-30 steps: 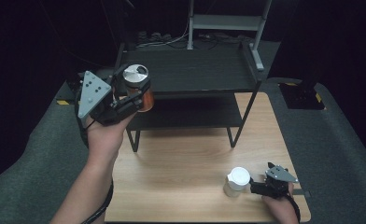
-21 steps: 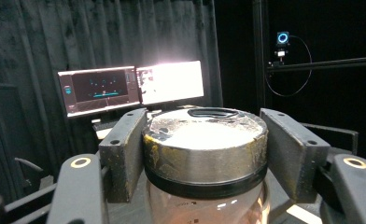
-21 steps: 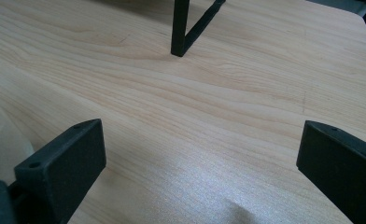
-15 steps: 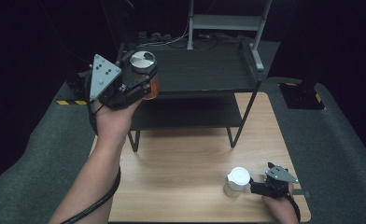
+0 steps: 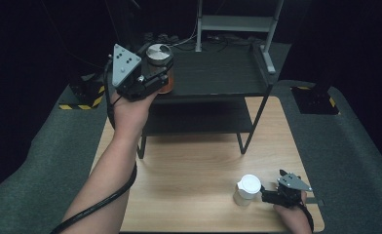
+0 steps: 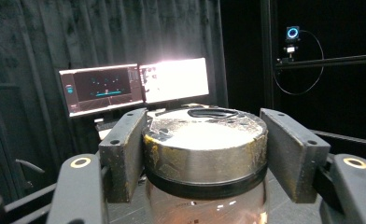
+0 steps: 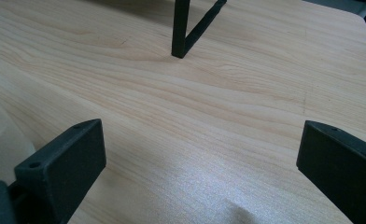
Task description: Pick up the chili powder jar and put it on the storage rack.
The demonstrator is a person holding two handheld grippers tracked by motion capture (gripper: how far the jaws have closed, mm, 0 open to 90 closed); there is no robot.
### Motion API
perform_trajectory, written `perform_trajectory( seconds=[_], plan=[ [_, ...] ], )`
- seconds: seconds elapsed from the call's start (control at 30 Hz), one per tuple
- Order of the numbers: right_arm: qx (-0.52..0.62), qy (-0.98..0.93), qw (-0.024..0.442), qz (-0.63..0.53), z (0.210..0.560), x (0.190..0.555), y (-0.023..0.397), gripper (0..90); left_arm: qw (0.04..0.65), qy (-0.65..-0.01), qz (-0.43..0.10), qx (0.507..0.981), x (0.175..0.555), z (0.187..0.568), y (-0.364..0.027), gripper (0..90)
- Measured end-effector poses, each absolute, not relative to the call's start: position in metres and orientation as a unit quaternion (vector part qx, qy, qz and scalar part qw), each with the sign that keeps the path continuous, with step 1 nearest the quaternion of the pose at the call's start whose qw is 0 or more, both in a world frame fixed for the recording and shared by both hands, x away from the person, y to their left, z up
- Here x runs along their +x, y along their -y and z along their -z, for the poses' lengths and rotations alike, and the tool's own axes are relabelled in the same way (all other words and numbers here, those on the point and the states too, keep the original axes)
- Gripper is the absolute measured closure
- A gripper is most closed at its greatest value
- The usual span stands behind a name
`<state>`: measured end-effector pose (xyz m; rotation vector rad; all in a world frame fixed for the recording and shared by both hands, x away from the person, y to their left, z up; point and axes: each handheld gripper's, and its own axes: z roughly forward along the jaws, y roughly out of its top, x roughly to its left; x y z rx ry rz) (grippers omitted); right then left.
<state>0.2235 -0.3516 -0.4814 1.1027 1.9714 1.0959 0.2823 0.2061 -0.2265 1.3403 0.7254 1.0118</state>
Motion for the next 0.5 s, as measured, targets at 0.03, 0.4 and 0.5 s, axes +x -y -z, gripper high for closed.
perform_trajectory(
  seconds=[0.03,0.4,0.5],
  plan=[
    [0.417,-0.747,0.31,-0.415,0.481,0.224,0.352,0.6,0.612,-0.315,-0.437,0.579,0.284,0.227,-0.206,34.7],
    [0.417,-0.746,0.309,-0.417,0.482,0.223,0.353,0.6,0.614,-0.324,-0.435,0.573,0.297,0.231,-0.2,34.7],
    [0.418,-0.745,0.309,-0.418,0.482,0.224,0.353,0.6,0.615,-0.326,-0.433,0.573,0.3,0.233,-0.199,34.7]
  ],
)
